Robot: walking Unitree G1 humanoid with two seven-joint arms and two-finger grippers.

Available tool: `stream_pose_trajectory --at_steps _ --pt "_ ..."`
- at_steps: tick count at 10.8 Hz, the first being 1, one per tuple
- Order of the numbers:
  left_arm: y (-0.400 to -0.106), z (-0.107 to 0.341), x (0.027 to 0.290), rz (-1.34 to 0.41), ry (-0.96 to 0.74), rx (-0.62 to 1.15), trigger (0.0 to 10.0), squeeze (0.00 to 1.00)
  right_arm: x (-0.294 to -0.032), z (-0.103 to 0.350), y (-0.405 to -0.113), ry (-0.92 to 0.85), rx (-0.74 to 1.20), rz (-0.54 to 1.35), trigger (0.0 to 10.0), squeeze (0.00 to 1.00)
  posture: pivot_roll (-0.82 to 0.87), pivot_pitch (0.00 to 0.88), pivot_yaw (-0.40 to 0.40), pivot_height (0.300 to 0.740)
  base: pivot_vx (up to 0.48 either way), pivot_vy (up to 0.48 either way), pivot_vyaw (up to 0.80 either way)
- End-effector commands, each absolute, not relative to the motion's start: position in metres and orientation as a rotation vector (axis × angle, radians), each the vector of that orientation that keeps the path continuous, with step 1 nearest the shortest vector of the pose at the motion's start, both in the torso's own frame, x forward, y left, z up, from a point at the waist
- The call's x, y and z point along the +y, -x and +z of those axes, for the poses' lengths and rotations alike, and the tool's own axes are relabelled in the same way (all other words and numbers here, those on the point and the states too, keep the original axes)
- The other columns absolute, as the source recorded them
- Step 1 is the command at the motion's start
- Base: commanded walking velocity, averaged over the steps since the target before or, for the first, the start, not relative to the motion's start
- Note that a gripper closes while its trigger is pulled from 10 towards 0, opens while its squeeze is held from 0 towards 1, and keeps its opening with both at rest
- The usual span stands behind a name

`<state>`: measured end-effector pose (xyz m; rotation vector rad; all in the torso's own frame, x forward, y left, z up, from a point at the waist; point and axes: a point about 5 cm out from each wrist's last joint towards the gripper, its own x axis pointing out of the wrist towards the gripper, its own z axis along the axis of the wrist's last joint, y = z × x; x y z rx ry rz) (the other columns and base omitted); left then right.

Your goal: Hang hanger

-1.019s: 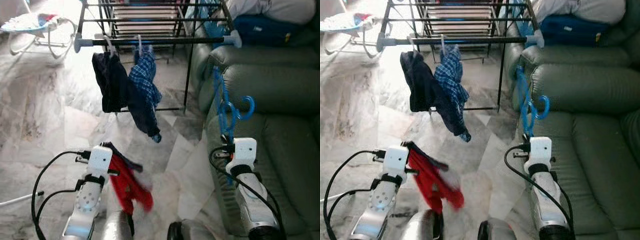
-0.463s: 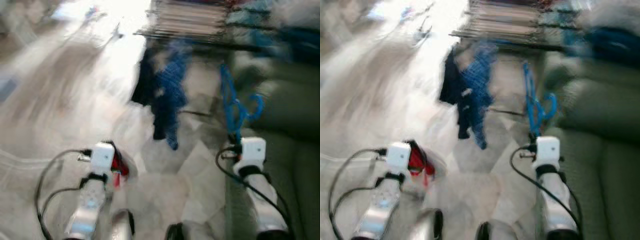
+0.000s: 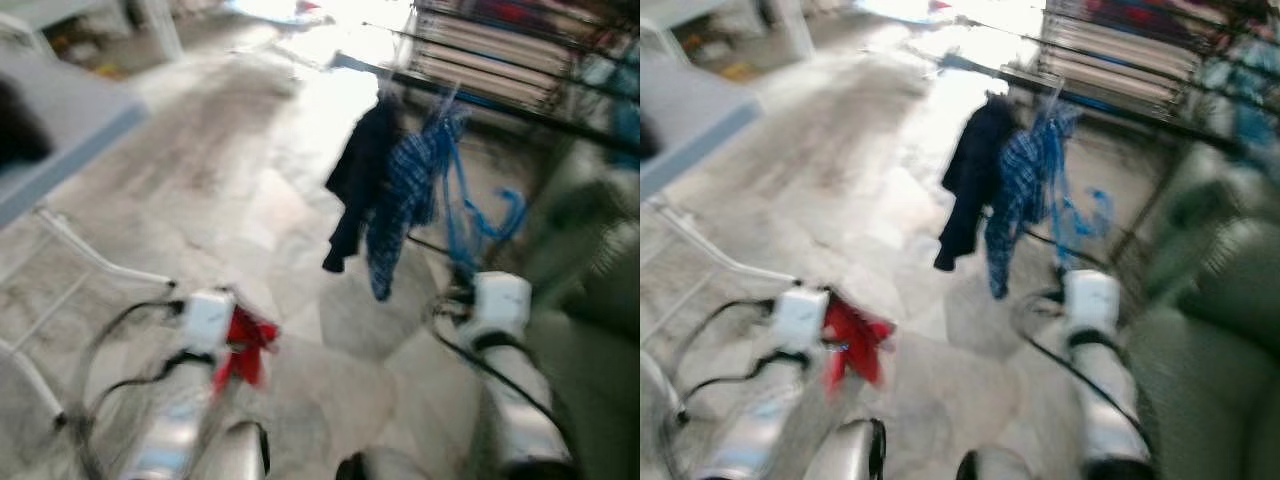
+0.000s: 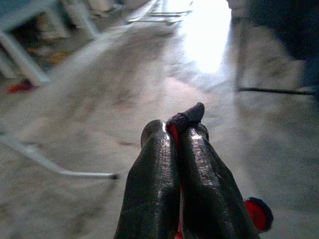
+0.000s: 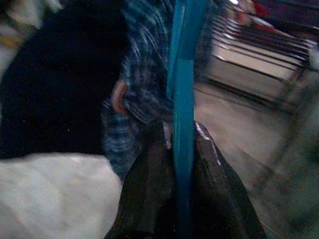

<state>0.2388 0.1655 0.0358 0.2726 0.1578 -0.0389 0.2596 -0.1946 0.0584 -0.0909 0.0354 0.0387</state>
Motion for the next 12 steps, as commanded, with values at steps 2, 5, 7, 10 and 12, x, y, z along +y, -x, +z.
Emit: stream_pose_trajectory --at_steps 2,5,7,10,12 --pt "-0.2400 0.0380 0.1600 -0.040 -0.252 0.145 10.0 0.00 -0.2008 0.0572 -0.2567 0.100 0.056 0.042 10.0 0.00 -0.03 0.131 -0.039 0.740 0.000 0.000 0.80" --pt "-0.2427 0.0391 0.1573 -0.031 -0.238 0.140 10.0 0.00 -0.2022 0.0581 -0.2596 0.077 0.056 0.037 10.0 0.00 -0.03 0.126 -0.039 0.740 0.000 0.000 0.53" --pt "-0.2444 0.0388 0.1568 -0.024 -0.237 0.145 10.0 0.00 -0.2033 0.0587 -0.2603 0.064 0.056 0.035 10.0 0.00 -0.03 0.124 -0.044 0.740 0.000 0.186 0.00" --pt "-0.2437 0.0372 0.1554 -0.030 -0.217 0.163 10.0 0.00 -0.2027 0.0595 -0.2610 0.061 0.054 0.040 10.0 0.00 -0.03 0.124 -0.045 0.740 0.000 0.480 0.00" --pt "-0.2444 0.0372 0.1559 -0.055 -0.202 0.174 10.0 0.00 -0.2023 0.0594 -0.2610 0.049 0.053 0.040 10.0 0.00 -0.03 0.125 -0.044 0.740 0.000 0.480 0.00"
